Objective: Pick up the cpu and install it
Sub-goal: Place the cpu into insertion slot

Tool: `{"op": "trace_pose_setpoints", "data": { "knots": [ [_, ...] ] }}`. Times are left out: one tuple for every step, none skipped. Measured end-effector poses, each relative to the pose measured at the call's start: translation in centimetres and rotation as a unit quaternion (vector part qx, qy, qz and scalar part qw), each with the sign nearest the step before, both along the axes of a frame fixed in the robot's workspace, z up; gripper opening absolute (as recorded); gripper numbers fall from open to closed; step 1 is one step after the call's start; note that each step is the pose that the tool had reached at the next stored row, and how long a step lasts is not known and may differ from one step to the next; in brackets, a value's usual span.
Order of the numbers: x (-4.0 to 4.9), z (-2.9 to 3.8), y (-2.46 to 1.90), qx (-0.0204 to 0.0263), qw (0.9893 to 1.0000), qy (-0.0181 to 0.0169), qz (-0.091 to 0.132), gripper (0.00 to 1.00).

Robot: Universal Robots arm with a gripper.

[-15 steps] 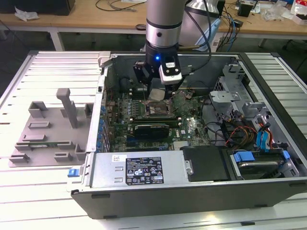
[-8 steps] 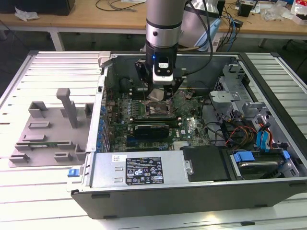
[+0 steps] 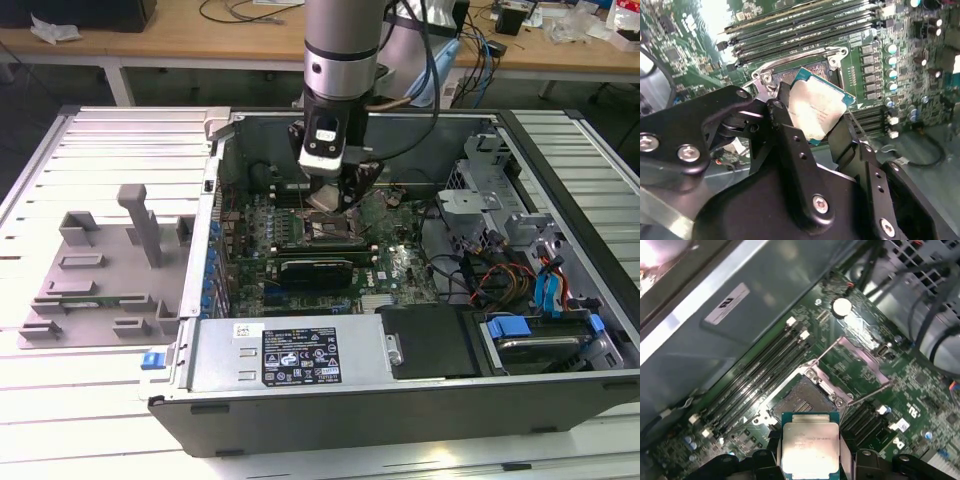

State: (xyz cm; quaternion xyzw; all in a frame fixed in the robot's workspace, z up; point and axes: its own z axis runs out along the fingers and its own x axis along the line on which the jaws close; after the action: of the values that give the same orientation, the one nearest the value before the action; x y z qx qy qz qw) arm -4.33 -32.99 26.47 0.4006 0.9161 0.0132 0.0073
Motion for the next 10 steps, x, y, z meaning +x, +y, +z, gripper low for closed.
{"op": "trace_pose_setpoints", "data": {
  "knots": [
    [0.0,-0.01,0.0,0.0,1.0,0.0,-0.008,0.55],
    [0.0,-0.01,0.0,0.0,0.9998,0.0,-0.019,0.55],
    [0.0,-0.01,0.0,0.0,0.9996,0.0,-0.027,0.55],
    [0.0,-0.02,0.0,0.0,0.9991,0.0,-0.041,0.55],
    [0.0,-0.03,0.0,0.0,0.9981,0.0,-0.061,0.55],
    [0.0,-0.05,0.0,0.0,0.996,0.0,-0.089,0.55],
    [0.0,-0.06,0.0,0.0,0.9951,0.0,-0.099,0.55],
    [0.0,-0.07,0.0,0.0,0.9935,0.0,-0.114,0.55],
    [0.0,-0.08,0.0,0.0,0.9908,0.0,-0.135,0.55],
    [0.0,-0.09,0.0,0.0,0.9885,0.0,-0.151,0.55]
  ]
}}
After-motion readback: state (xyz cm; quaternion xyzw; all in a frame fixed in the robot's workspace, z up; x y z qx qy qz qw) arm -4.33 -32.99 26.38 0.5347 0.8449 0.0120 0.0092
